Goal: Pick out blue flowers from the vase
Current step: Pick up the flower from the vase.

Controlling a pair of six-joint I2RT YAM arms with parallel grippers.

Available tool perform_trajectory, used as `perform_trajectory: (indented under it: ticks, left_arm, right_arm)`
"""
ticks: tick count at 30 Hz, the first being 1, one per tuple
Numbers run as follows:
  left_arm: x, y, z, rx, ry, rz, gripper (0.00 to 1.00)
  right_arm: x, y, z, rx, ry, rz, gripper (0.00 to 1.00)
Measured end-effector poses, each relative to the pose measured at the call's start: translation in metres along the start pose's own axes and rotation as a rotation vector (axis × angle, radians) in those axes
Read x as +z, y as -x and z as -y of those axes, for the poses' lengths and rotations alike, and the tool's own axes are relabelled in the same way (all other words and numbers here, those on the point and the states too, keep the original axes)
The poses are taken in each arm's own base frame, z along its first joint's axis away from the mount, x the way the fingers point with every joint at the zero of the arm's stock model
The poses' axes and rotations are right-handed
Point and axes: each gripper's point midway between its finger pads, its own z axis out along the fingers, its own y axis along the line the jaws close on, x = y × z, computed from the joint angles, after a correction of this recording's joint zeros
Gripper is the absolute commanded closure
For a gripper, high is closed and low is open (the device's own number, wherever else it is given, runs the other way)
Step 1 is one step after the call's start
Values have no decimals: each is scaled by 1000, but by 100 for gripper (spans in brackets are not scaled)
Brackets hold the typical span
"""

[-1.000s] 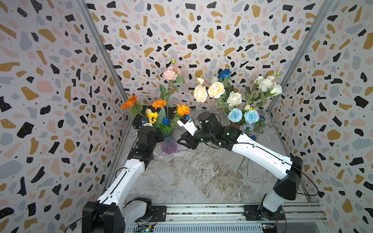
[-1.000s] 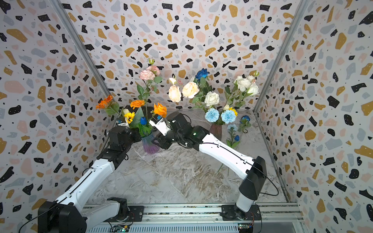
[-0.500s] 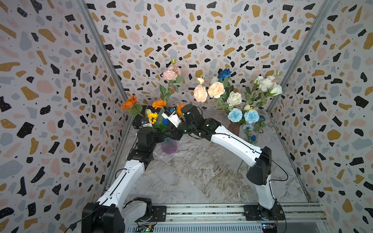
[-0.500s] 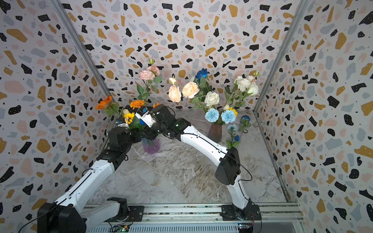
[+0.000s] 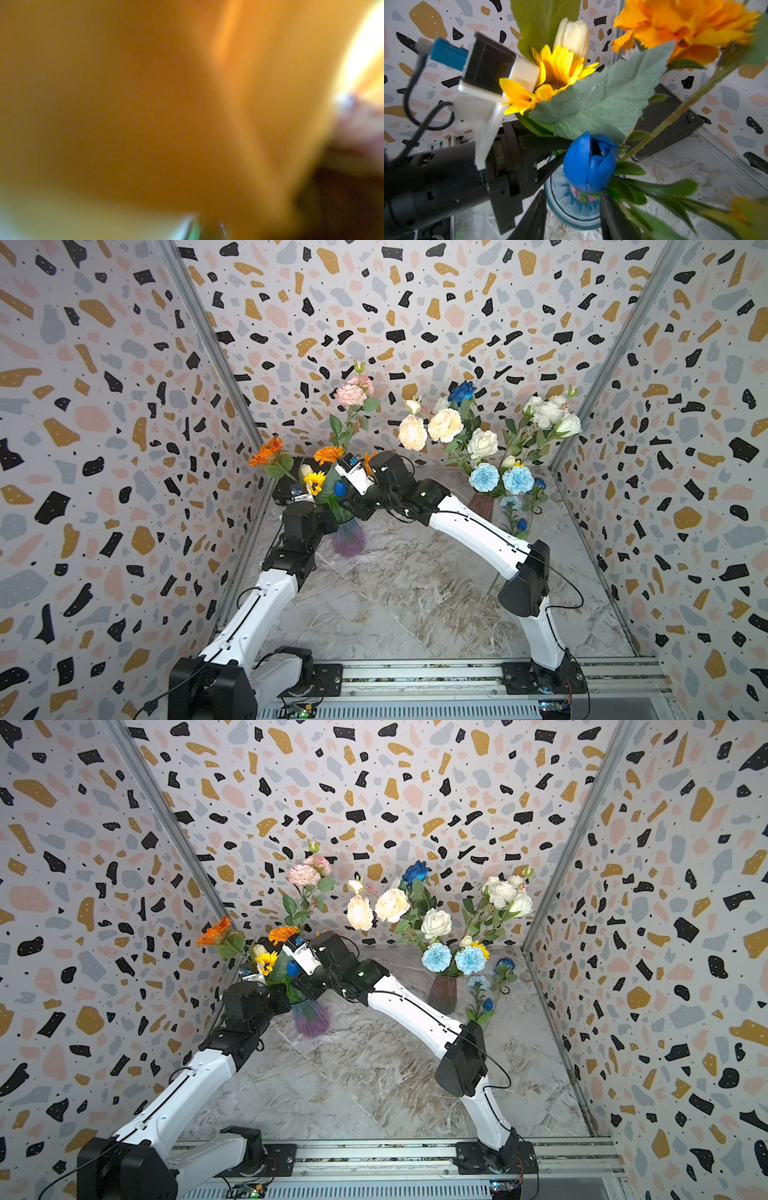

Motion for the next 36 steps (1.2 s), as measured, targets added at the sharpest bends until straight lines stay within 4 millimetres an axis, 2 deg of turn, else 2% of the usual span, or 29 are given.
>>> perform_trajectory:
  ticks: [6, 12, 21, 26, 30, 36]
  left_arm:
    - [0, 0, 1, -6, -7, 6, 100]
    - [0, 0, 1, -23, -17, 23, 100]
    - [1, 1, 2, -32, -30, 55, 100]
    - [2, 1, 2, -33, -34, 66, 100]
    - [6, 2, 3, -34, -37, 73, 100]
    - [16, 5, 5, -34, -39, 82, 100]
  right_arm:
    - [18, -11, 10, -2, -35, -30, 57]
    - [18, -13, 15, -11, -61, -38, 58]
    - [26, -7, 25, -13, -86, -10, 72]
    - [37, -10, 29, -13, -89, -11, 85]
    - [38, -10, 32, -15, -98, -11, 93]
    - [37, -9, 37, -36, -119, -6, 95]
